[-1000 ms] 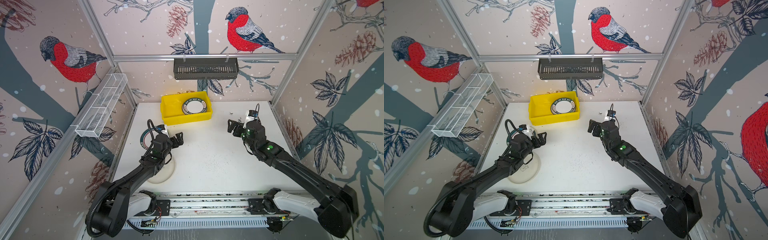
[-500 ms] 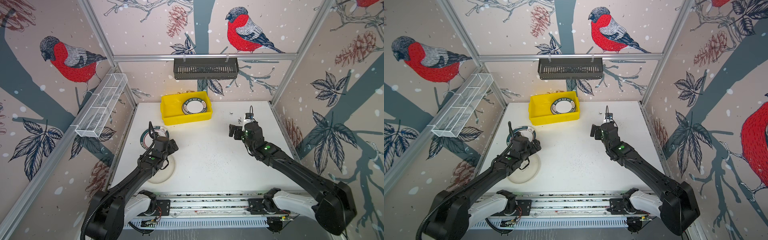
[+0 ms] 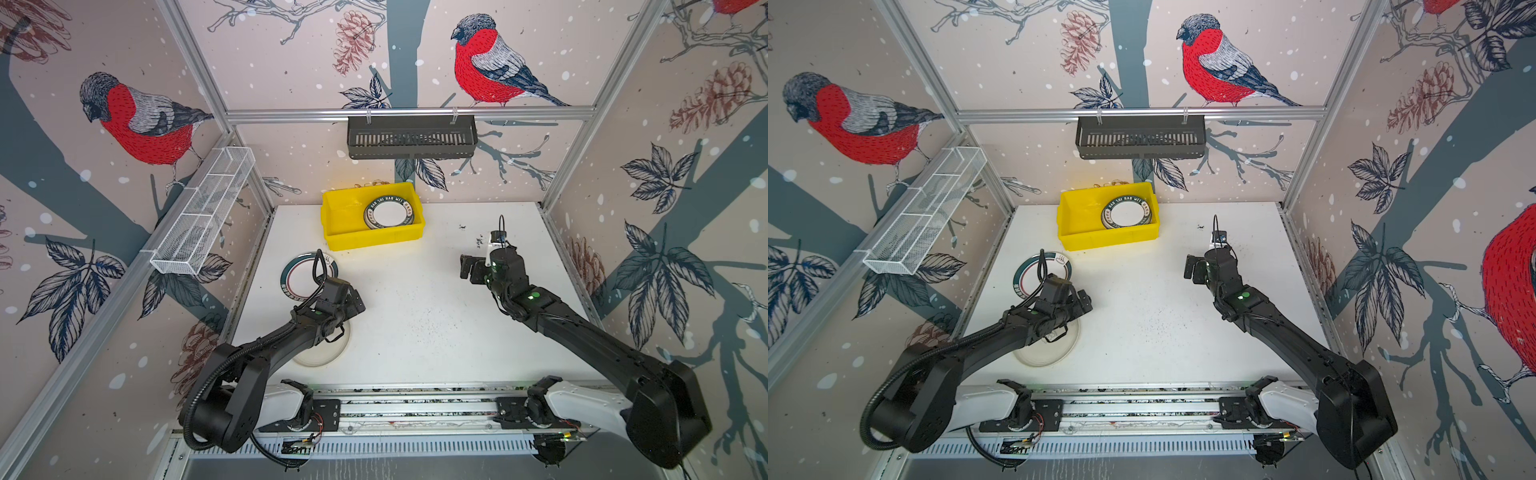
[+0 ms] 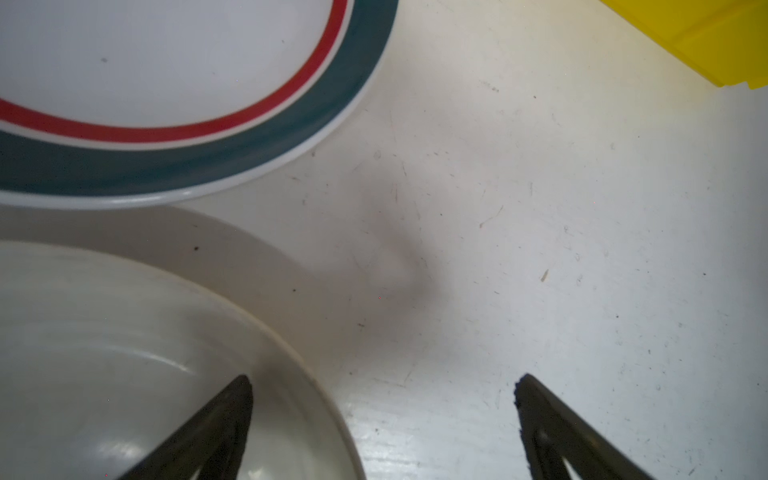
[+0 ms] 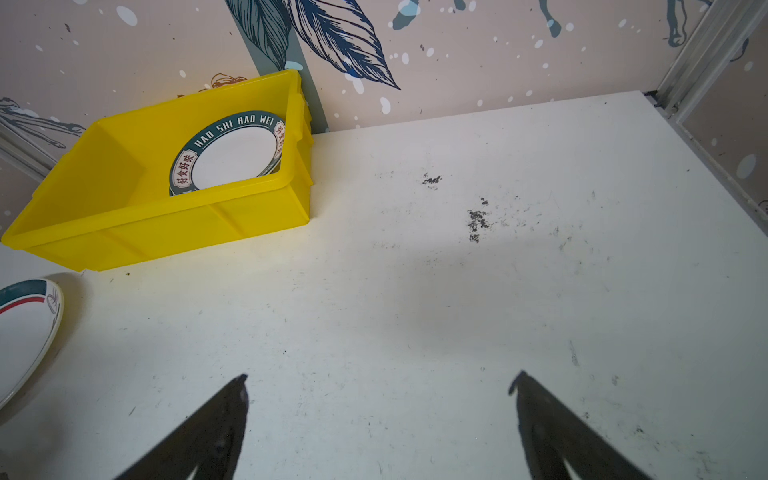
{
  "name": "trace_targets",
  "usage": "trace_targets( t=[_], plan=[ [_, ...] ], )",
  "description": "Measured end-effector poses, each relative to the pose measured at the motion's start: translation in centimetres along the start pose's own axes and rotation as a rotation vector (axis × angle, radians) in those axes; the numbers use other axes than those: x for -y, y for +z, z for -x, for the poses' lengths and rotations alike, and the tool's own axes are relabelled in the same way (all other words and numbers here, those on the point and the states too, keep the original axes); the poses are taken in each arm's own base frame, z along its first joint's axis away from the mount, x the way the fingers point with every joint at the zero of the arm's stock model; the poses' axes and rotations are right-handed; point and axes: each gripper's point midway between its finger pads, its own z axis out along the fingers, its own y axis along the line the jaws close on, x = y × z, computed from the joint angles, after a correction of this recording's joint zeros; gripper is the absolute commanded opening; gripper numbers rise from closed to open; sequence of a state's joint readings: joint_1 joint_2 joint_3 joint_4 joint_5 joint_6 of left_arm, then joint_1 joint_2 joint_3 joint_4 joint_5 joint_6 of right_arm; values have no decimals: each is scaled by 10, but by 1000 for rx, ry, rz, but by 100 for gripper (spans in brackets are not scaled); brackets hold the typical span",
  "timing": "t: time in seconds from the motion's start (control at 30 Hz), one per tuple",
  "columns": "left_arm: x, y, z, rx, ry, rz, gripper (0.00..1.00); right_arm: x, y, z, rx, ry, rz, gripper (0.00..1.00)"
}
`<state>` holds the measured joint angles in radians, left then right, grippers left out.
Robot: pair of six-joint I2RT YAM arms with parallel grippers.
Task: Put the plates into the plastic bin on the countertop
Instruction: 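Push the cream bear-print plate with the left gripper while the right gripper approaches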
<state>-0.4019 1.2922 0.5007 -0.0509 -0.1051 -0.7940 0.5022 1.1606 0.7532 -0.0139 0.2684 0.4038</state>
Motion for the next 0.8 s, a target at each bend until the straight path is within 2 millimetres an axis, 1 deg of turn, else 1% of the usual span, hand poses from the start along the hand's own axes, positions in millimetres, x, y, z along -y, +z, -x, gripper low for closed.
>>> trace_targets(
  t=[0.1, 0.2, 0.3, 0.33, 0.4, 0.5, 0.6, 0.8],
  plan=[
    [15, 4, -5, -14, 21, -28, 98, 2, 1, -2, -4, 15, -4, 99],
    [41, 5, -10, -41, 55, -77, 98, 4, 2, -2, -6, 18, -5, 99],
    [70, 7, -9, -49, 84, -127, 98, 6, 4, -3, -12, 24, -6, 99],
    [80, 9, -10, -56, 92, -148, 98, 7, 6, -4, -16, 27, -8, 100],
    [93, 15, -12, -66, 106, -171, 98, 9, 7, -6, -25, 30, -12, 99],
    [109, 26, -21, -97, 126, -201, 98, 13, 7, -6, -26, 54, -21, 99],
    [131, 35, -28, -120, 142, -249, 98, 18, 4, -5, -24, 59, -29, 99],
    [188, 47, -34, -154, 171, -387, 98, 32, -7, -2, 3, 106, -49, 99]
  ],
)
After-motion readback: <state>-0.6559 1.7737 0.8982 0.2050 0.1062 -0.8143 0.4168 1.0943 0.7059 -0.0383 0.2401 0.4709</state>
